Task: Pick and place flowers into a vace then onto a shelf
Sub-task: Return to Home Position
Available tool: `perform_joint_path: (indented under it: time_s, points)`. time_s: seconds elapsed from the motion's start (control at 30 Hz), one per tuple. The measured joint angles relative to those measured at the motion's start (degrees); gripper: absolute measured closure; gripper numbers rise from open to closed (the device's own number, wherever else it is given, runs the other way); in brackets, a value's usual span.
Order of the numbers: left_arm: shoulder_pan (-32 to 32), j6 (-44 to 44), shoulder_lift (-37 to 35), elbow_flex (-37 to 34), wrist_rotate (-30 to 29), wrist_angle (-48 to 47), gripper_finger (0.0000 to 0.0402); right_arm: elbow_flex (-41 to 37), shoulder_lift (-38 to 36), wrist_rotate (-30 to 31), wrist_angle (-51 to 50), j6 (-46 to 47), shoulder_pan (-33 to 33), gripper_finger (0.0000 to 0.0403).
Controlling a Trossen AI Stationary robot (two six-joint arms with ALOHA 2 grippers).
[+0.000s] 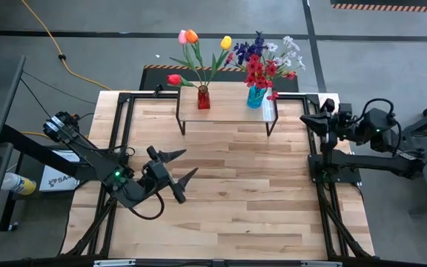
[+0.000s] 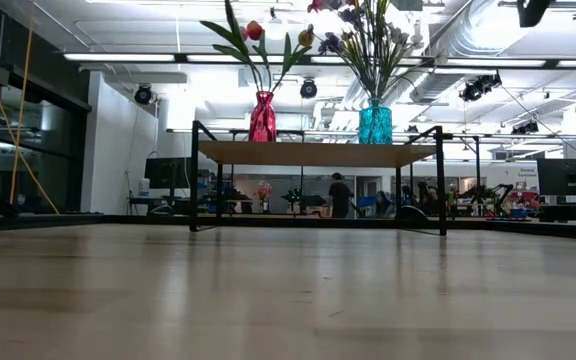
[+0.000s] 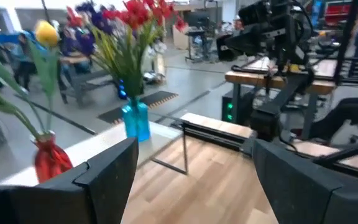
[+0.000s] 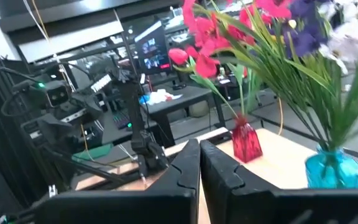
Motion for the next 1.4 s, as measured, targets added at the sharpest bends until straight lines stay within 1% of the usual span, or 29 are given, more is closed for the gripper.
perform_joint_path:
  time_s: [0.07, 0.17, 0.27, 0.33, 0.47, 0.53, 0.63, 0.73, 0.77, 0.93, 1.0, 1.07, 1.13, 1.33, 1.4]
  points:
    - [0.9, -4.0, 0.0, 0.0, 2.3, -3.7, 0.0055, 0.0, -1.2, 0.1, -2.1, 0.2, 0.0, 0.0398]
    - [3.6, -12.4, 0.2, 0.0, 10.8, -12.3, 0.0055, 0.0, -3.0, 0.1, -4.2, 2.8, 0.0, 0.04]
    - [8.3, -23.1, 1.3, 0.0, 19.3, -18.4, 0.0055, 0.0, -4.9, 0.1, -4.4, 2.7, 0.0, 0.0401]
    - [11.5, -24.9, 2.8, -0.4, 22.9, -19.4, 0.0055, 0.0, -6.1, 0.1, -4.2, 2.4, 0.0, 0.0402]
    - [15.9, -21.0, 5.9, -1.9, 24.3, -16.2, 0.0055, 0.0, -8.6, -0.5, -4.3, 1.1, -0.1, 0.0401]
    - [17.2, -19.1, 6.1, -3.2, 24.3, -14.5, 0.0055, 0.0, -9.9, -1.0, -4.5, 0.9, 0.0, 0.0402]
    - [19.5, -17.9, 6.1, -6.3, 24.2, -9.4, 0.0055, 0.0, -11.7, -2.1, -5.4, 0.6, 0.0, 0.0401]
    - [20.9, -15.9, 4.7, -11.1, 24.4, -3.4, 0.0055, 0.0, -13.5, -2.6, -7.4, -0.1, 0.0, 0.0402]
    - [21.2, -15.2, 4.1, -12.7, 24.5, 0.3, 0.0055, 0.0, -14.3, -2.5, -8.1, -0.1, 0.0, 0.0402]
    - [22.8, -12.1, 0.0, -22.8, 28.8, 13.9, 0.0055, 0.1, -17.3, -1.1, -12.6, -0.8, 0.0, 0.0402]
    - [23.8, -10.4, -3.4, -26.8, 29.7, 17.2, 0.0055, 0.7, -17.3, -0.9, -14.9, -1.7, 0.0, 0.0401]
    - [24.9, -9.0, -6.3, -29.5, 31.9, 20.9, 0.0055, 0.9, -17.3, -0.7, -15.8, -3.0, 0.0, 0.0402]
    - [26.8, -8.8, -10.0, -32.8, 33.2, 19.6, 0.0055, 1.0, -17.4, -0.6, -15.9, -4.0, 0.0, 0.0402]
    - [32.4, -5.9, -21.3, -39.0, 38.7, 20.3, 0.0055, 1.0, -17.4, 0.2, -16.3, -4.1, 0.0, 0.0402]
    - [33.7, -5.4, -25.0, -40.8, 39.5, 19.2, 0.0055, 1.0, -17.4, 0.2, -16.6, -4.1, 0.0, 0.0402]
